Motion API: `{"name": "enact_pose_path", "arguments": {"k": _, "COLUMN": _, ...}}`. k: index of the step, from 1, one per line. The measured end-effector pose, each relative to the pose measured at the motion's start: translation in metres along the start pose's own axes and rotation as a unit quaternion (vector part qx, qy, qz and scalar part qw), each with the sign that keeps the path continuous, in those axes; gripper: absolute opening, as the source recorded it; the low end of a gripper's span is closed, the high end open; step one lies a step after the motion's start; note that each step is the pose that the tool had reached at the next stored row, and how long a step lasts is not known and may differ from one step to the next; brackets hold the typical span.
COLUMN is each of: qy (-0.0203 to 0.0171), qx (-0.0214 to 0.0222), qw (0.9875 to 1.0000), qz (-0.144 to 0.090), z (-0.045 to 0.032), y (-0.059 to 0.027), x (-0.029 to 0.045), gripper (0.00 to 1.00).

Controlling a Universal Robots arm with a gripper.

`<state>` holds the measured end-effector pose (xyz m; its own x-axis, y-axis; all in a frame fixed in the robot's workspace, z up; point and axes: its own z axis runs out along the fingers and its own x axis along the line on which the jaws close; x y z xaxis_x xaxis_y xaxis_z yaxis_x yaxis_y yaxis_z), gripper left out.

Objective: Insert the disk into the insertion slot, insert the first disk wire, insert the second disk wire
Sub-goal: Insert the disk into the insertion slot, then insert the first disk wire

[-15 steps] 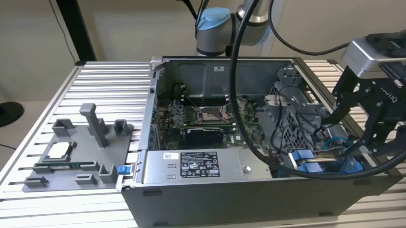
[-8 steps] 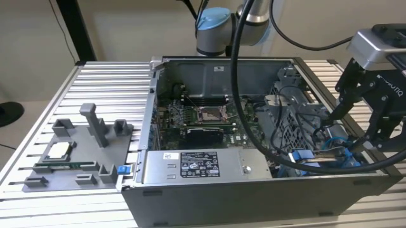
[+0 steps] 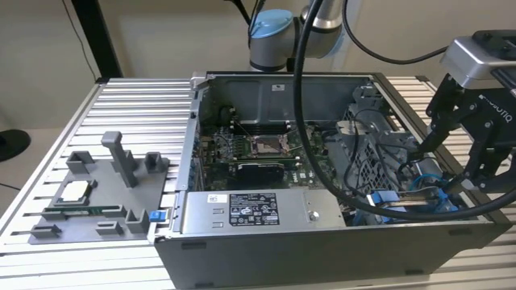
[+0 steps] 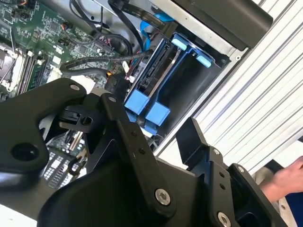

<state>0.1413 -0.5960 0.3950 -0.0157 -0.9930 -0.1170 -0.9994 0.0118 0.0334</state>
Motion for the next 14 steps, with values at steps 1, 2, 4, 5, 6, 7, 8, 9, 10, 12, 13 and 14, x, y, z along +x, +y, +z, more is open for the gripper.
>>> {"name": "enact_pose_path", "arguments": {"k": 1, "qy": 0.0000, "qx": 0.0001, "qw": 1.0000, "qz": 0.000, "z": 0.0000, "y": 0.0000, "x": -0.0001, "gripper": 1.00}}
{"name": "enact_pose_path", "arguments": {"k": 2, "qy": 0.0000, "qx": 0.0003, "qw": 1.0000, "qz": 0.000, "z": 0.0000, "y": 0.0000, "x": -0.0004, "gripper": 1.00}}
{"name": "enact_pose_path", "arguments": {"k": 4, "qy": 0.0000, "qx": 0.0011, "qw": 1.0000, "qz": 0.000, "z": 0.0002, "y": 0.0001, "x": -0.0018, "gripper": 1.00}}
{"name": "enact_pose_path", "arguments": {"k": 5, "qy": -0.0001, "qx": 0.0013, "qw": 1.0000, "qz": 0.000, "z": 0.0001, "y": 0.0002, "x": -0.0020, "gripper": 1.00}}
{"name": "enact_pose_path", "arguments": {"k": 6, "qy": -0.0001, "qx": 0.0016, "qw": 1.0000, "qz": 0.000, "z": -0.0006, "y": 0.0004, "x": -0.0028, "gripper": 1.00}}
{"name": "enact_pose_path", "arguments": {"k": 7, "qy": -0.0001, "qx": 0.0019, "qw": 1.0000, "qz": 0.000, "z": -0.0009, "y": 0.0011, "x": -0.0052, "gripper": 1.00}}
{"name": "enact_pose_path", "arguments": {"k": 8, "qy": -0.0001, "qx": 0.0024, "qw": 1.0000, "qz": 0.000, "z": -0.0007, "y": 0.0018, "x": -0.0083, "gripper": 1.00}}
{"name": "enact_pose_path", "arguments": {"k": 9, "qy": -0.0002, "qx": 0.0029, "qw": 1.0000, "qz": 0.000, "z": -0.0001, "y": 0.0029, "x": -0.0120, "gripper": 1.00}}
{"name": "enact_pose_path", "arguments": {"k": 10, "qy": 0.0001, "qx": 0.0031, "qw": 1.0000, "qz": 0.000, "z": 0.0002, "y": 0.0042, "x": -0.0151, "gripper": 1.00}}
{"name": "enact_pose_path", "arguments": {"k": 12, "qy": 0.0047, "qx": 0.0036, "qw": 1.0000, "qz": 0.000, "z": 0.0012, "y": 0.0068, "x": -0.0215, "gripper": 1.00}}
{"name": "enact_pose_path", "arguments": {"k": 13, "qy": 0.0131, "qx": 0.0038, "qw": 0.9999, "qz": 0.000, "z": 0.0016, "y": 0.0076, "x": -0.0231, "gripper": 1.00}}
{"name": "enact_pose_path", "arguments": {"k": 14, "qy": 0.0219, "qx": 0.0039, "qw": 0.9998, "qz": 0.000, "z": 0.0020, "y": 0.0083, "x": -0.0245, "gripper": 1.00}}
